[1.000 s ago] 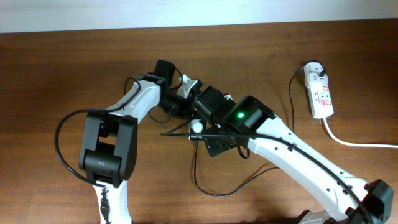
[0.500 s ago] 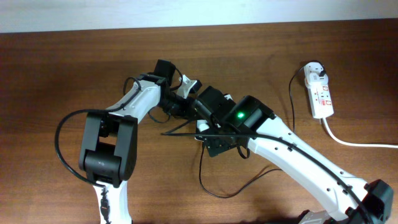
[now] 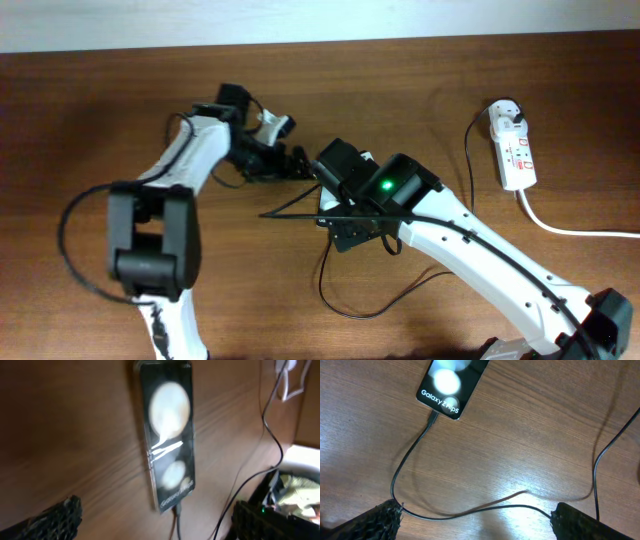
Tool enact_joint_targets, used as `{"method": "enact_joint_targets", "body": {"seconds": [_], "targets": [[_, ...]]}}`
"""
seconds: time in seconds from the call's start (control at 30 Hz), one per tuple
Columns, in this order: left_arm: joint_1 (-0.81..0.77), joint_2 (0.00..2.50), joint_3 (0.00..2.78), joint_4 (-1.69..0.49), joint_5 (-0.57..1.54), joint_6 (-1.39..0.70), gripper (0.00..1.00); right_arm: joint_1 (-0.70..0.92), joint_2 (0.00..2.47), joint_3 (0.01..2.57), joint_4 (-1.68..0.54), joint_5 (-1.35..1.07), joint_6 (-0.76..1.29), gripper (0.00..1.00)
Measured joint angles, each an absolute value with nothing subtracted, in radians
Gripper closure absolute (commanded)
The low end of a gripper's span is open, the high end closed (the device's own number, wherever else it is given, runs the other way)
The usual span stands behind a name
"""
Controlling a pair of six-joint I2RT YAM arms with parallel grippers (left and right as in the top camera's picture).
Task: Plug charger to phone and switch on socket
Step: 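Lower the connected phone onto the table with both arms, then release the phone and move the right gripper toward the power strip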
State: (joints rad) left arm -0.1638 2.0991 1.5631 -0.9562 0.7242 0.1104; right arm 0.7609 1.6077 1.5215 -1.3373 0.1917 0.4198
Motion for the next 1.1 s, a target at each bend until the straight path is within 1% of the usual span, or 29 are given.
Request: {"method": "enact_joint_targets", "body": {"seconds": [0.07, 0.2, 0.3, 0.33, 0.37, 0.43, 0.5, 0.57, 0.6, 0.67, 0.73, 0.77, 0.9, 1.1], "targets": [[-0.120, 1.974, 1.566, -1.001, 0.644, 0.111, 0.01, 0.761, 1.608, 1.522, -1.330, 0.189, 0.419, 0.01], [-0.117, 1.625, 1.571, -1.124, 0.389, 0.111, 0.01, 0.761, 1.608, 1.520, -1.290, 0.188, 0.419, 0.00], [-0.117, 1.402, 1.578, -1.206, 0.230, 0.111, 0.01, 0.761, 1.608, 1.520, -1.274, 0.185, 0.420, 0.81], [-0.117, 1.333, 1.578, -1.232, 0.184, 0.111, 0.01, 0.761, 1.608, 1.520, -1.265, 0.184, 0.421, 0.90], [-0.117, 1.260, 1.578, -1.258, 0.138, 0.111, 0.01, 0.761, 1.608, 1.520, -1.249, 0.184, 0.421, 0.96], [-0.117, 1.148, 1.584, -1.311, 0.085, 0.111, 0.01, 0.760, 1.608, 1.519, -1.205, 0.185, 0.426, 0.96], [-0.117, 1.080, 1.584, -1.391, 0.064, 0.111, 0.01, 0.725, 1.608, 1.519, -1.188, 0.196, 0.534, 0.96], [-0.117, 1.032, 1.584, -1.441, 0.059, 0.111, 0.01, 0.622, 1.608, 1.519, -1.178, 0.197, 0.625, 0.96], [-0.117, 1.005, 1.584, -1.456, 0.055, 0.111, 0.01, 0.537, 1.609, 1.519, -1.169, 0.191, 0.654, 0.96], [-0.117, 0.931, 1.584, -1.481, 0.053, 0.111, 0.01, 0.447, 1.633, 1.519, -1.133, 0.173, 0.670, 0.96], [-0.117, 0.872, 1.584, -1.511, 0.051, 0.111, 0.01, 0.369, 1.765, 1.519, -1.036, 0.105, 0.642, 0.96], [-0.117, 0.854, 1.584, -1.520, 0.051, 0.111, 0.01, 0.360, 1.859, 1.519, -0.959, 0.075, 0.620, 0.96], [-0.117, 0.817, 1.584, -1.579, 0.051, 0.111, 0.01, 0.360, 2.030, 1.518, -0.847, 0.040, 0.601, 0.96], [-0.107, 0.809, 1.584, -1.610, 0.051, 0.111, 0.01, 0.360, 2.121, 1.518, -0.750, -0.032, 0.601, 0.96]]}}
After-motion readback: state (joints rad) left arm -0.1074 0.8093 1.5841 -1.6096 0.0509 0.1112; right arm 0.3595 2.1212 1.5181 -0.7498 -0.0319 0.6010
